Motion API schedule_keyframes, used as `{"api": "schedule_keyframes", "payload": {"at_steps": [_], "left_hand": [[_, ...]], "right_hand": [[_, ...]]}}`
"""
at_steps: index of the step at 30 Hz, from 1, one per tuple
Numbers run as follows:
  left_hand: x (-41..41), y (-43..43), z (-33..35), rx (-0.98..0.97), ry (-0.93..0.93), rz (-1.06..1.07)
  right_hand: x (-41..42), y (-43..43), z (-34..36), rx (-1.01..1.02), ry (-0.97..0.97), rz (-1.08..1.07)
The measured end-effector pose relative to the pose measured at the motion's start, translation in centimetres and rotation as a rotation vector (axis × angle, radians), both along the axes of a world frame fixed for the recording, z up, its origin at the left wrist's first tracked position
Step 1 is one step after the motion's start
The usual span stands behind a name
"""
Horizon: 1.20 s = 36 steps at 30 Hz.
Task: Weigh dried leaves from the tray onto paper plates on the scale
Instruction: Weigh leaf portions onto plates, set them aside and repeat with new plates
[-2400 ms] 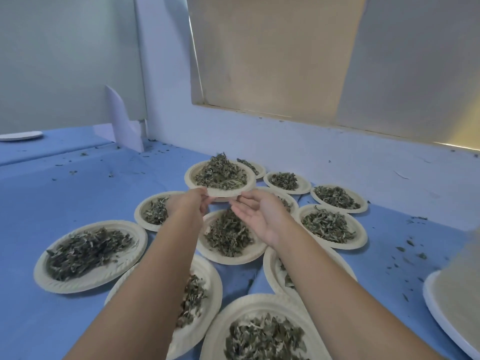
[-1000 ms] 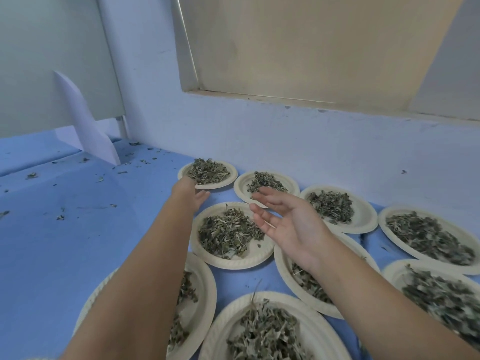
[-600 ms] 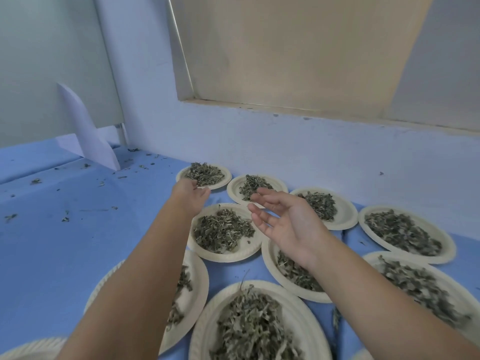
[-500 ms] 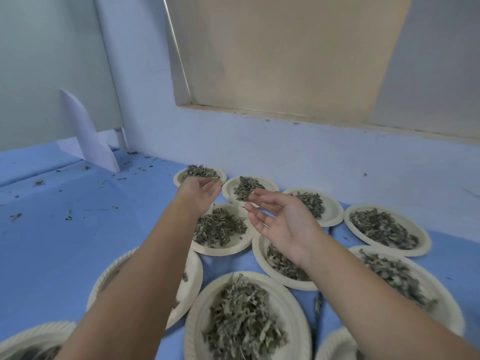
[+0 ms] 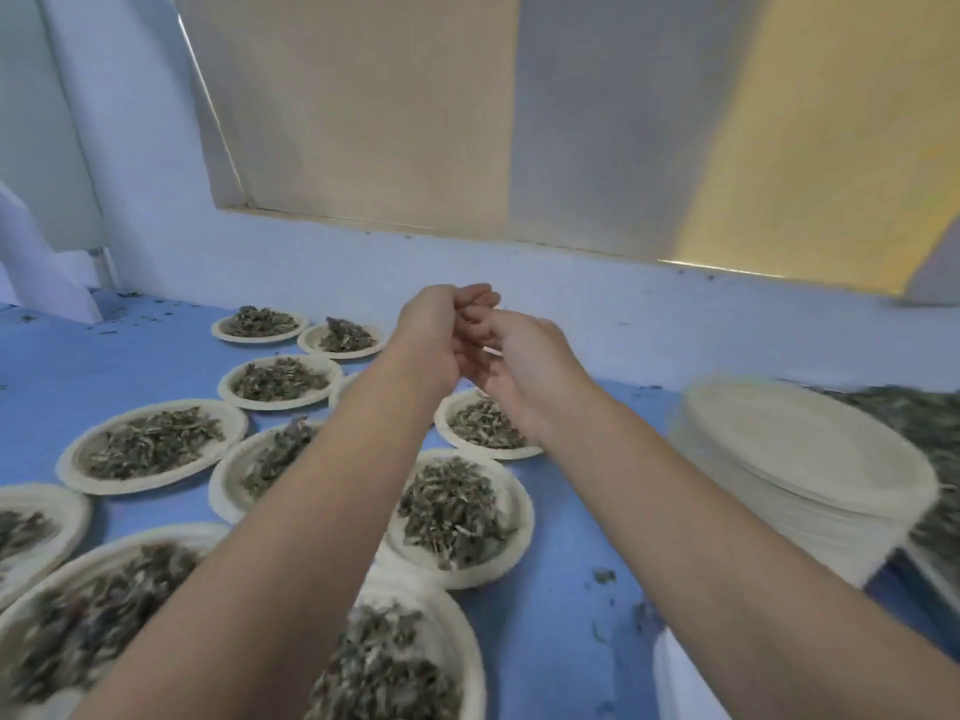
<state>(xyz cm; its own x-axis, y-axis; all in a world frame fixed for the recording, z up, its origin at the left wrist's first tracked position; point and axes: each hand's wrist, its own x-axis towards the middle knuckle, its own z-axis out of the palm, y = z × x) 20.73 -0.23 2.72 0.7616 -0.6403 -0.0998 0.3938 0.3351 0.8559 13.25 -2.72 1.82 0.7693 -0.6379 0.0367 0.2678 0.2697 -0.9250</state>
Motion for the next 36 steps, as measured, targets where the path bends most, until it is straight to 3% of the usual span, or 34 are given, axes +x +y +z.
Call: {"api": "schedule_keyframes", "payload": {"at_steps": [2,7,10,15,28,36], "left_hand": [[-4.1,0.0,0.1,0.017,-0.061,0.035],[-12.8,-0.3,-0.5,0.008,-0.078,0.044],[-16.1,-0.9,-1.5,-0.016,-0.044,0.005],[-18.8,-1.7,-3.3,-0.009,-0.026,0.033],[-19.0,-1.1,-5.8,0.042,0.010,0.079],[-20.8,-1.9,-6.1,0.069,-0.033,-0.024]], "right_hand": [[-3.9,-0.4,0.2,-0.186,0.046,-0.094],[-14.0,-2.6,0.2,-1.159,0.328,-0.482],[-18.2,-4.0,-0.3,-1.403,0.514,-0.547],[-21.0,-6.2,-2.6,-1.521,0.860,-0.488],[-21.2,-7.3,-4.3,-1.541,0.806,-0.441],[-21.5,-7.1,-4.2,-1.619,0.821,-0.456]]}}
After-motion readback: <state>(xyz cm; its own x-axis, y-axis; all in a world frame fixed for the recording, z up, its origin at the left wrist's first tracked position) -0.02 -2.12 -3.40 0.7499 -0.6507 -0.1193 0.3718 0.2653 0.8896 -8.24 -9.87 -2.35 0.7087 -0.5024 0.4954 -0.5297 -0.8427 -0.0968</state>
